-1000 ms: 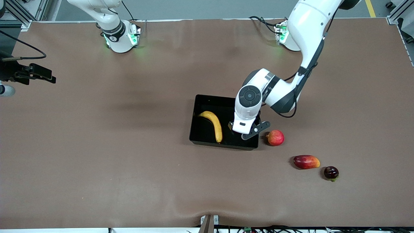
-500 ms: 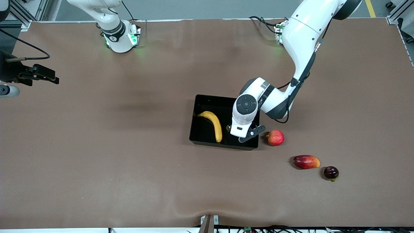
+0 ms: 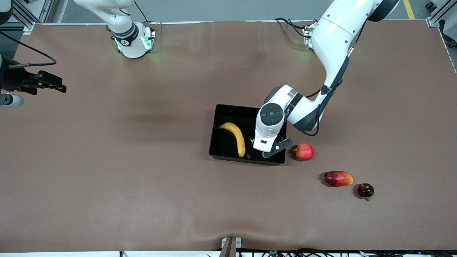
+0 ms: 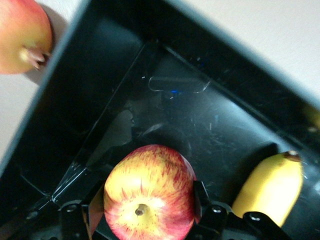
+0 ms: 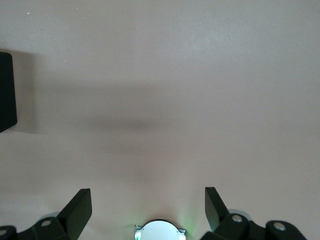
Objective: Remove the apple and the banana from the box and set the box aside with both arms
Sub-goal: 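Carry the apple out of the tray with the left gripper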
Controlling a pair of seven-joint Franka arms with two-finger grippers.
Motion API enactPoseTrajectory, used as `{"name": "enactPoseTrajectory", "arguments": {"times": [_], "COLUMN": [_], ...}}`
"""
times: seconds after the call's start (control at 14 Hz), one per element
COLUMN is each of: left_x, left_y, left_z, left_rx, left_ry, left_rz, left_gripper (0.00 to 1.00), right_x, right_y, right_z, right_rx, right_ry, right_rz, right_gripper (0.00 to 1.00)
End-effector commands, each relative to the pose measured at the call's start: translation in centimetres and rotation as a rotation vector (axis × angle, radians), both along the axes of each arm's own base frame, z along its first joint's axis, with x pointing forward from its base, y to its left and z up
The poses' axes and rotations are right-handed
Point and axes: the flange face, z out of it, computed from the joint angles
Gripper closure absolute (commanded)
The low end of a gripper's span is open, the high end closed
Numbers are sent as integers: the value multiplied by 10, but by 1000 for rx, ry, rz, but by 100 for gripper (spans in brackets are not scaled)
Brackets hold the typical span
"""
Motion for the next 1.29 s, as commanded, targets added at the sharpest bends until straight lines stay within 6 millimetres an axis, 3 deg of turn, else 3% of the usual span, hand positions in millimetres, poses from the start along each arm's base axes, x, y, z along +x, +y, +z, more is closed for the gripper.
{"name": "enactPoseTrajectory", "arguments": {"times": [0.0, 0.07, 0.29, 0.5, 0.86, 1.21], "left_x": [2, 3, 23, 40, 73, 81], "left_y": [11, 18, 81, 169, 319, 401], "left_z": [73, 99, 158, 177, 120, 42], "left_rx": [23, 16, 17, 51, 69, 154], "left_ry": [-53, -61, -48, 53, 159, 105], "left_rz": [-19, -37, -77, -147, -215, -250], "left_gripper": [100, 100, 100, 100, 100, 100], "right_x": [-1, -1, 0, 0, -1, -1], "right_y": [2, 2, 4, 8, 4, 4], "right_z": [1, 1, 2, 1, -2, -1], "right_rx": [10, 10, 10, 10, 11, 11], "right_ry": [-4, -3, -9, -9, 6, 3], "right_rz": [2, 0, 5, 12, 5, 5], "right_gripper": [0, 0, 0, 0, 0, 0]}}
